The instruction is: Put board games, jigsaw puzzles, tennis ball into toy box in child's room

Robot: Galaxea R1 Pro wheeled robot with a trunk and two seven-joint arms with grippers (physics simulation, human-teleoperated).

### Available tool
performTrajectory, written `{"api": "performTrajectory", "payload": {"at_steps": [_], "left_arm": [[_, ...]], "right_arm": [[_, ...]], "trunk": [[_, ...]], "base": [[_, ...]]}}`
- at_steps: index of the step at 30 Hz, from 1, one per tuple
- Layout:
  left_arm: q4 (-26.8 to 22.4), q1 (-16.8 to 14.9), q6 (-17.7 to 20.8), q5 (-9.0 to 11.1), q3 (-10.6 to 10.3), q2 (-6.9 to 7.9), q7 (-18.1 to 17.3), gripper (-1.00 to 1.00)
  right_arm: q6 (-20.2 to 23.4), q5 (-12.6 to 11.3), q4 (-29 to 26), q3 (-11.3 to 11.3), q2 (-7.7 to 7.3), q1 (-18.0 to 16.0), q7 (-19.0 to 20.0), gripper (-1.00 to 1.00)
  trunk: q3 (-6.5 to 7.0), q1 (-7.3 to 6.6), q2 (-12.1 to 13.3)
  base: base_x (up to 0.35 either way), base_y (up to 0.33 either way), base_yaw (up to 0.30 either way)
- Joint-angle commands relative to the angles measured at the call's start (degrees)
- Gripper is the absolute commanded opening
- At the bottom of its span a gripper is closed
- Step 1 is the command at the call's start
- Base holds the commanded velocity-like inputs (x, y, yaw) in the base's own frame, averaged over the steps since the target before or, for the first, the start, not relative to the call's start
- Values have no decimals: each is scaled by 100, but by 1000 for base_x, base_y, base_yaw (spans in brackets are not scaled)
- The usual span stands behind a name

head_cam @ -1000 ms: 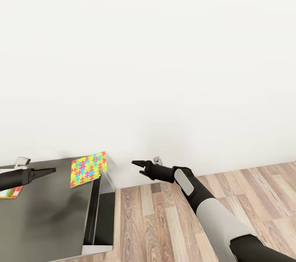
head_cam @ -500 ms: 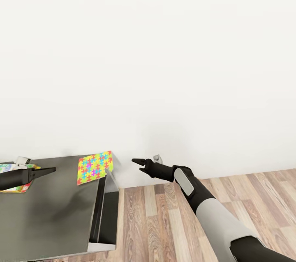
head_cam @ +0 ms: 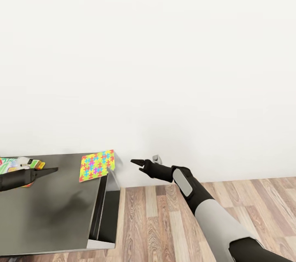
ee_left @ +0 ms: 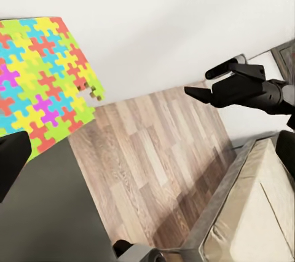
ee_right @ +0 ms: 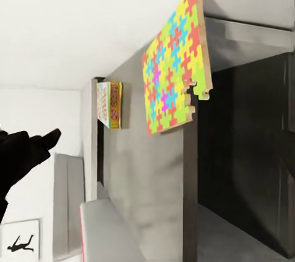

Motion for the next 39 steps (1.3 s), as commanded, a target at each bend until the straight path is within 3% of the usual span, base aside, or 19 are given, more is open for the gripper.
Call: {"api": "performTrajectory", "payload": {"at_steps": [1,7,12,39], "left_arm": [[1,-4,61,-1,-1,-32,-22,100],[43,-15,78,55,4,-226,-22,100],[55,-16,144,193,-9,-301,-22,100],[58,-16,163,247,-3,-315,-22,100]], "right_arm": [[-5,-22,-1,2,-1,-4,-2,100],[-143,-17,-2,27,-3,-18,-19,100],[-304,-39,2,30,-80,-18,-23,100],[-418,-60,47,30,-123,-19,-66,100]], "trunk": [[-6,1,-6],[-6,1,-6],[-6,1,-6],[-6,1,-6]], "base": [[0,0,0],[0,0,0],[0,10,0],[0,77,0]]}}
